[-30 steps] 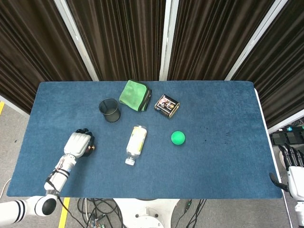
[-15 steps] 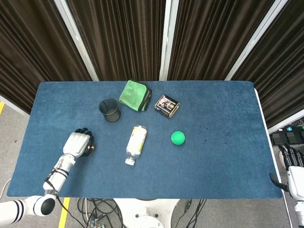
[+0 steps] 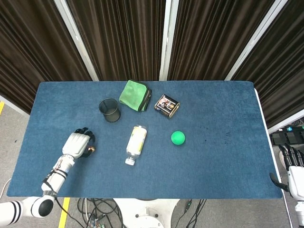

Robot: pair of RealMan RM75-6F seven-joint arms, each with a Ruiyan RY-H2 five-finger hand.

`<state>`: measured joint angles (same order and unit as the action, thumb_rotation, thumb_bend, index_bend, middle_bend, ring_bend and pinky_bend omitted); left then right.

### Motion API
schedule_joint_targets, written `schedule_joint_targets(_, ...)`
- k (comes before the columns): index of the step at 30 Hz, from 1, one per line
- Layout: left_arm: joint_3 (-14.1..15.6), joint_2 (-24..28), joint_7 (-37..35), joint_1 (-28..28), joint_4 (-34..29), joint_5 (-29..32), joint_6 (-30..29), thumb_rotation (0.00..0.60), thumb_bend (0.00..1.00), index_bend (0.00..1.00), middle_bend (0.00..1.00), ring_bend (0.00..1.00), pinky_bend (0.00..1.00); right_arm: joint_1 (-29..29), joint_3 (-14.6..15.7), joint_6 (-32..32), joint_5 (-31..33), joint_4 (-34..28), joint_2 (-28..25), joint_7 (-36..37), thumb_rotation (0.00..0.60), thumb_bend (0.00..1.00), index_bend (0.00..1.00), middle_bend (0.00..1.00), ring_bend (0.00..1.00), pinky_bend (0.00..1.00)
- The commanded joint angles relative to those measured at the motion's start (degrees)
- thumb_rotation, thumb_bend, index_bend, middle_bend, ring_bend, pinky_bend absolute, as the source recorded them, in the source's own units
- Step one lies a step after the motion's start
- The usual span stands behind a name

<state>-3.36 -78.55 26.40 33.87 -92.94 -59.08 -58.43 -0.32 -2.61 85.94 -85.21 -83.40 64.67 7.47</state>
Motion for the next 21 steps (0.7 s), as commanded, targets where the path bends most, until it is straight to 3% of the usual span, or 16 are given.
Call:
schedule_joint_targets(1,0.4,2.9,0.6,-1.2,-3.7,-2.2,-3.1,0.600,0.29,0.31,0.20,0.08,0.15,-0.1,-0.1,0.3,-0.1,0.0,-0.1,0.1,0.600,0.18,0.00,0.00,0.00,0.00)
schedule_joint_targets(4,0.9,5.2,-0.5,-4.3,-5.7,-7.5,-10.4,0.600,0.26,0.26,0.18,0.07,0.14,-0.3,-0.1,1.0,-0.3,0.0,-0.1,0.2,0.600,0.18,0.00,0.00,0.00,0.00)
schedule_joint_targets(7,1.8,6.0,-2.9,-9.3,-4.2,-15.5,-21.6,0.600,0.21,0.18,0.15,0.05,0.13,-0.5,-0.3,1.8,-0.6,0.2,0.1,0.4,0.600,0.18,0.00,0.00,0.00,0.00)
schedule_joint_targets(10,3.8,6.9,-6.7,-13.9,-2.5,-21.5,-29.2,0.600,0.16,0.11,0.10,0.02,0.12,-0.5,-0.3,2.2,-1.0,0.3,0.4,0.6,0.600,0.18,0.00,0.00,0.00,0.00)
schedule_joint_targets(16,8.9,8.3,-12.5,-21.7,-0.8,-26.1,-35.4,0.600,0.11,0.09,0.09,0.01,0.11,-0.3,0.0,1.8,-1.4,0.8,1.0,0.7,0.600,0.18,0.00,0.00,0.00,0.00)
schedule_joint_targets(21,9.6,5.5,-15.9,-25.9,2.9,-26.2,-37.6,0.600,0.06,0.09,0.09,0.01,0.11,-0.1,0.1,1.9,-2.0,1.3,1.7,0.7,0.600,0.18,0.00,0.00,0.00,0.00)
